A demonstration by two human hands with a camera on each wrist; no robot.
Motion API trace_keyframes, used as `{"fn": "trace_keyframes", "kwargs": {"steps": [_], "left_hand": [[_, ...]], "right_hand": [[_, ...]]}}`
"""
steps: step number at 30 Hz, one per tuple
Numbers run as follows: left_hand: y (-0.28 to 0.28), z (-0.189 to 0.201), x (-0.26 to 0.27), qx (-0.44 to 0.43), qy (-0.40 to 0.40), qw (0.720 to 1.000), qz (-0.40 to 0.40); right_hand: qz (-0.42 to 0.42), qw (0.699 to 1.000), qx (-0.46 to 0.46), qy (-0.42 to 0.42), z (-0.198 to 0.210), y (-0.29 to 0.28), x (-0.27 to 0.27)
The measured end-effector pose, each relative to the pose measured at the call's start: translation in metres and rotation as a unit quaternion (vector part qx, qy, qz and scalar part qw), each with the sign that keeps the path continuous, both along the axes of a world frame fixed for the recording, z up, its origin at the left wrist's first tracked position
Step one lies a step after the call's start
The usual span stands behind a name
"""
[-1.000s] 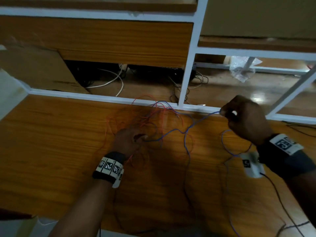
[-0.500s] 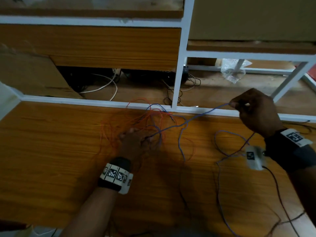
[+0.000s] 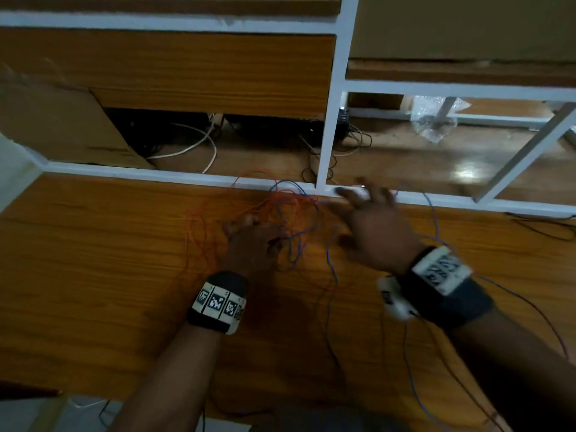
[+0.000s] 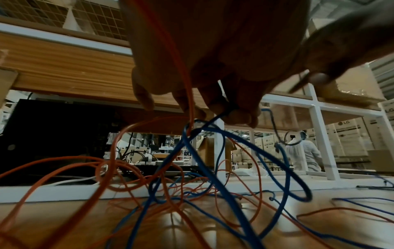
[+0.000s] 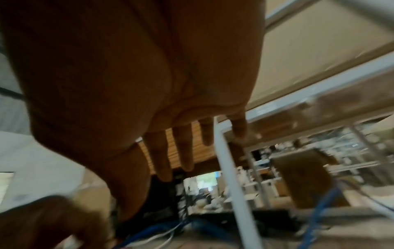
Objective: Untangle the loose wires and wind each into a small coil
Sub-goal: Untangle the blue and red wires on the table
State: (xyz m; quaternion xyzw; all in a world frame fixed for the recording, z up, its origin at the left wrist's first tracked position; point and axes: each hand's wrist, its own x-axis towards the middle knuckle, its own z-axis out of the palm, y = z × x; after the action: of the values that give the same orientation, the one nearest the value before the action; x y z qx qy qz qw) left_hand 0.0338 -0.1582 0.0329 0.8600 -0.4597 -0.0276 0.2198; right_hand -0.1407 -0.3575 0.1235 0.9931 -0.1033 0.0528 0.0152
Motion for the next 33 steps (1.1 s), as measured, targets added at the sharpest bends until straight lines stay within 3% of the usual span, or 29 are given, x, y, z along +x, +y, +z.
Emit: {"fn": "trace_keyframes", "kwargs": {"steps": [2,7,11,15,17,20,22,24,26,27,31,33], "left_hand": [[-0.004,0.002,-0.001,0.017,0.016,1.000,-0.009],[0.009,0.004,-0.008,-0.026,-0.005,1.000,0.011],[0.029,-0.007,0.005,-0.063,0.052,0.995,0.060],[0.035,-0.010,0.013,-0.056,0.043,0.995,0.071],[0.037,-0.014,0.018,-0.035,0.052,0.994,0.091],[0.051,-0.028,0.031,-0.035,0.080,0.990,0.109],[0.055,-0.027,0.037,-0.040,0.081,0.991,0.101],[0.051,-0.017,0.037,-0.025,0.075,0.993,0.090],[0.042,-0.011,0.034,0.011,0.048,0.995,0.086],[0.038,-0.009,0.029,0.030,0.038,0.996,0.081],[0.018,-0.004,0.011,0.032,0.029,0.999,0.023],[0.011,0.005,0.003,0.039,0.023,0.999,0.006]], "right_hand": [[0.069,0.997,0.040,0.003,-0.014,0.031,0.029],[0.109,0.989,0.098,0.028,-0.036,0.043,0.049],[0.129,0.983,0.088,-0.099,-0.008,0.001,0.040],[0.157,0.964,0.104,-0.189,0.034,-0.031,0.010],[0.134,0.956,0.124,-0.229,0.052,-0.047,-0.009],[0.013,0.951,0.148,-0.271,0.070,-0.082,-0.043],[-0.056,0.962,0.129,-0.236,0.066,-0.102,-0.060],[-0.120,0.981,0.065,-0.141,0.045,-0.114,-0.066],[-0.196,0.980,0.018,-0.008,0.024,-0.105,-0.064],[-0.198,0.980,0.011,0.005,0.017,-0.092,-0.059],[0.037,0.994,0.020,-0.103,-0.007,0.005,-0.012],[0.089,0.993,0.048,-0.065,-0.029,0.041,0.022]]}}
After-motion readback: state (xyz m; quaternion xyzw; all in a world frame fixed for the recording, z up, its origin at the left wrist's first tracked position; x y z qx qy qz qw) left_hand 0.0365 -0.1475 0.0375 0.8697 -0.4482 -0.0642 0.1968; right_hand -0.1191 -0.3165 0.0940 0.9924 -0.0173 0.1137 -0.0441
